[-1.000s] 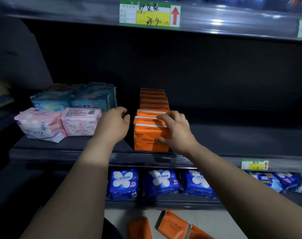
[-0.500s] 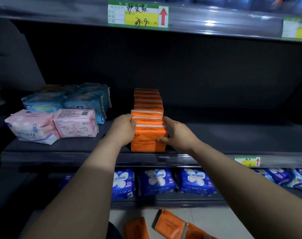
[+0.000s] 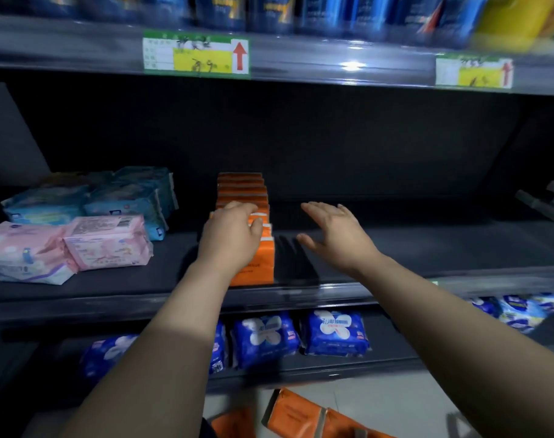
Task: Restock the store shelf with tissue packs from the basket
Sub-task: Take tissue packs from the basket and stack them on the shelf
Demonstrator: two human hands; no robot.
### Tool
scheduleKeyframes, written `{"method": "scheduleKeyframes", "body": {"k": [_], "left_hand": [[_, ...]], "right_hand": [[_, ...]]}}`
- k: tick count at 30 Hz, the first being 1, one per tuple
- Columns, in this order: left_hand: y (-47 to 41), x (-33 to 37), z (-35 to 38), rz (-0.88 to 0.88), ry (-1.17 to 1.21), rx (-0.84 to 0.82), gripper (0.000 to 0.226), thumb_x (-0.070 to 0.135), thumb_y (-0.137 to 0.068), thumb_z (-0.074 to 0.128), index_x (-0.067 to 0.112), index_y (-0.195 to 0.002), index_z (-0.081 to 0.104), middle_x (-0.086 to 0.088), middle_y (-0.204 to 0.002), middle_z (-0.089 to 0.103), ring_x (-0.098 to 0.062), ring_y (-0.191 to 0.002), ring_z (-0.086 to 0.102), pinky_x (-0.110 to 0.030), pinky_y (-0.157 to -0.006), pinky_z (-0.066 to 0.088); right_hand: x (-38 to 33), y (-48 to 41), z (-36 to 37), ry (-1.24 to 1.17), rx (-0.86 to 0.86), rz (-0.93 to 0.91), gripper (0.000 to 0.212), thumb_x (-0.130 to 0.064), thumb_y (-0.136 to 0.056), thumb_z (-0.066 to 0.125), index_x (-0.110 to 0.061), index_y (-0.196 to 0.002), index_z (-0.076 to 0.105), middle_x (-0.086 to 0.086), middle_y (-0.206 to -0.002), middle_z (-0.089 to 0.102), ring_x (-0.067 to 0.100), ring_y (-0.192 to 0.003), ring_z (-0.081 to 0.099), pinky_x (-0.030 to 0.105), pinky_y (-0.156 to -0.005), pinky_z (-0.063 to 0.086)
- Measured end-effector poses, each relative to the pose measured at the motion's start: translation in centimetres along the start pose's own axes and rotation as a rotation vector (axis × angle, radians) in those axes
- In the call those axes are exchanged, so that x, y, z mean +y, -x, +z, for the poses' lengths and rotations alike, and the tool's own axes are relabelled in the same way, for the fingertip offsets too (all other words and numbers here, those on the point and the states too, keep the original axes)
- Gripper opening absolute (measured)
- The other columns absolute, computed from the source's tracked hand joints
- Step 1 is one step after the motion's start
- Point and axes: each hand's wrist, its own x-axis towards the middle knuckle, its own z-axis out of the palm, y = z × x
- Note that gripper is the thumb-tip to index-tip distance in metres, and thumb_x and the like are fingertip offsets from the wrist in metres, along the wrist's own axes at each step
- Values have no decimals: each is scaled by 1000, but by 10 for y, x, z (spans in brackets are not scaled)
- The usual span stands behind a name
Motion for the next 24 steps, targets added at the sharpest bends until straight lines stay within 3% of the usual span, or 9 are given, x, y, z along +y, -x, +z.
{"method": "scheduleKeyframes", "body": {"k": [4, 13, 19, 24], "left_hand": [[-2, 44, 28, 105, -5, -51, 34, 28, -92, 53, 14, -122, 62, -7, -119, 62, -30, -110, 56, -39, -93, 46], [23, 166, 113, 354, 86, -256, 40, 31, -94, 51, 15, -130, 56, -5, -127, 58, -28, -116, 52, -37, -96, 43], [67, 238, 159, 527, 96, -393, 32, 30, -91, 54, 17, -119, 62, -6, -118, 61, -31, -110, 55, -37, -89, 44], [115, 292, 187, 675, 140, -516, 28, 30, -89, 54, 18, -112, 66, -8, -110, 65, -31, -104, 59, -37, -84, 48]], "right_hand": [[37, 28, -17, 44, 1, 70, 61, -35, -91, 55, -20, -146, 34, 2, -152, 34, 16, -142, 27, 36, -118, 11], [145, 146, -71, 157, 3, 332, 58, -31, -88, 60, -16, -142, 42, 6, -145, 45, 24, -133, 42, 34, -111, 28], [199, 253, -108, 173, -13, 530, 56, -23, -82, 67, -12, -135, 51, 8, -136, 55, 27, -124, 52, 36, -104, 40], [232, 343, -135, 227, -45, 694, 55, -25, -86, 65, -14, -137, 48, 8, -138, 54, 26, -123, 52, 28, -99, 35]]}}
